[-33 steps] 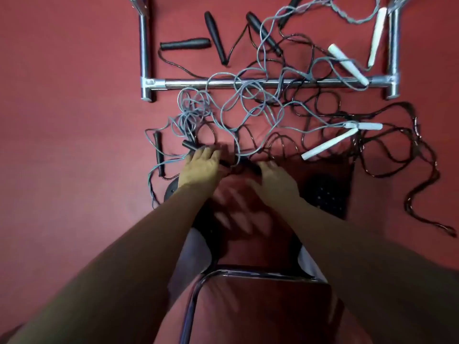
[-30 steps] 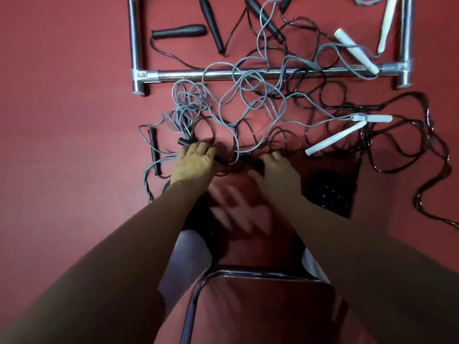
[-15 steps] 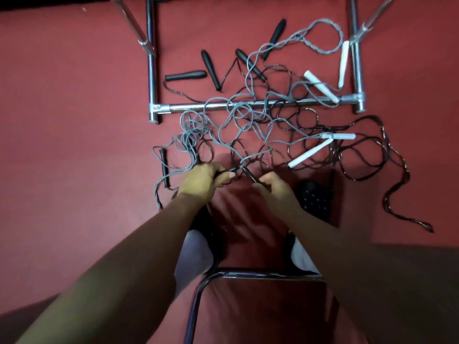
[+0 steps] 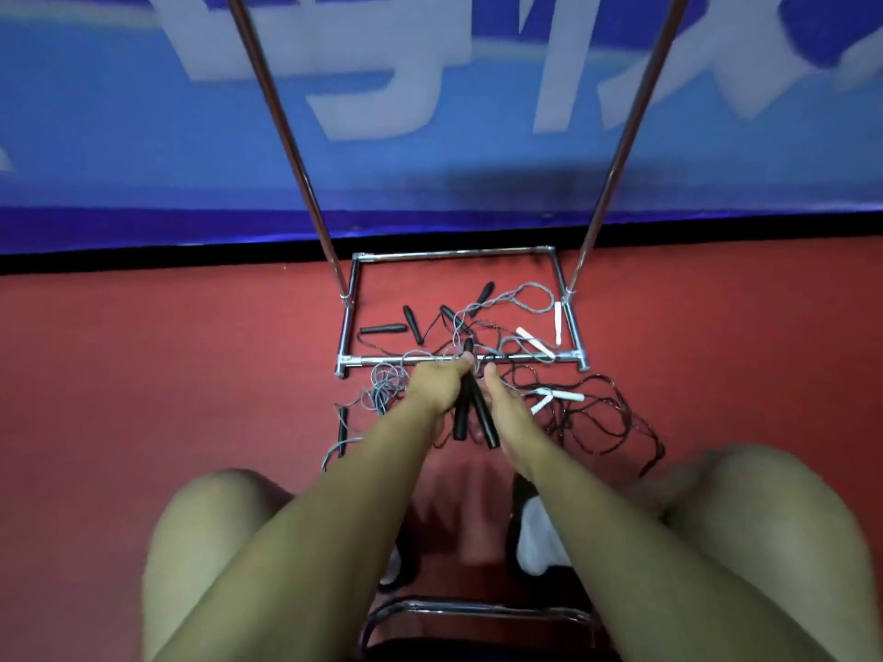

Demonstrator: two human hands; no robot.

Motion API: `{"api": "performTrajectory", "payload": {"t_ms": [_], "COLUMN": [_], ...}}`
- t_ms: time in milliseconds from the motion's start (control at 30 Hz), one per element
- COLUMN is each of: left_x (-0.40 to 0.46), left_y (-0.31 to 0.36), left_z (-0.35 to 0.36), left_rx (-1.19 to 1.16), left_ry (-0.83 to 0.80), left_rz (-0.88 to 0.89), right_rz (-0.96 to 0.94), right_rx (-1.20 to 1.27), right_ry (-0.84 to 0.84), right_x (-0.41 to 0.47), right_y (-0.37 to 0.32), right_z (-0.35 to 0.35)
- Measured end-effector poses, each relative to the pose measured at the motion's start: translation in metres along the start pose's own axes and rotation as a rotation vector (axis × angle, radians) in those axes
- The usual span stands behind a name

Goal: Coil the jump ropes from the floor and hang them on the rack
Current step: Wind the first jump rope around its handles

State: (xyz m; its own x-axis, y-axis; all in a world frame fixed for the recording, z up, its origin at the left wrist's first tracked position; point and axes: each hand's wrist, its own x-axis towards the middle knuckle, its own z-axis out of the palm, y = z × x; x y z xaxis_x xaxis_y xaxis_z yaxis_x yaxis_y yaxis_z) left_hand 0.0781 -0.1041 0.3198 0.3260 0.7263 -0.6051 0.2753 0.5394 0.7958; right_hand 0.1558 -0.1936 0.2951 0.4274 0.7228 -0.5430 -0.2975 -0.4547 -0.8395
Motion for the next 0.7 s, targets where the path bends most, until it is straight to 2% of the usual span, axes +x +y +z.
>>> {"api": "performTrajectory", "payload": {"t_ms": [167, 333, 433, 700], "left_x": [-0.069, -0.12, -0.132, -0.144], "left_y": [0.038, 0.068, 0.085, 0.112], "left_z": [0.011, 0.008, 0.01, 0.017], "left_rx": [-0.042, -0.125, -0.1, -0.198], "left_ry": [0.025, -0.062, -0.07, -0.128], "left_rz": [0.086, 0.132, 0.163, 0.254], "right_rz": [-0.147, -0.254, -0.267, -0.275], "right_rx": [0.028, 0.044, -0.04, -0.013], "right_ry": [-0.141, -0.21, -0.17, -0.018], "right_x": [-0.058, -0.096, -0.107, -0.118], "right_y": [-0.06, -0.091, -0.11, -0.155], "right_z": [0.005, -0.005, -0.012, -0.015]}}
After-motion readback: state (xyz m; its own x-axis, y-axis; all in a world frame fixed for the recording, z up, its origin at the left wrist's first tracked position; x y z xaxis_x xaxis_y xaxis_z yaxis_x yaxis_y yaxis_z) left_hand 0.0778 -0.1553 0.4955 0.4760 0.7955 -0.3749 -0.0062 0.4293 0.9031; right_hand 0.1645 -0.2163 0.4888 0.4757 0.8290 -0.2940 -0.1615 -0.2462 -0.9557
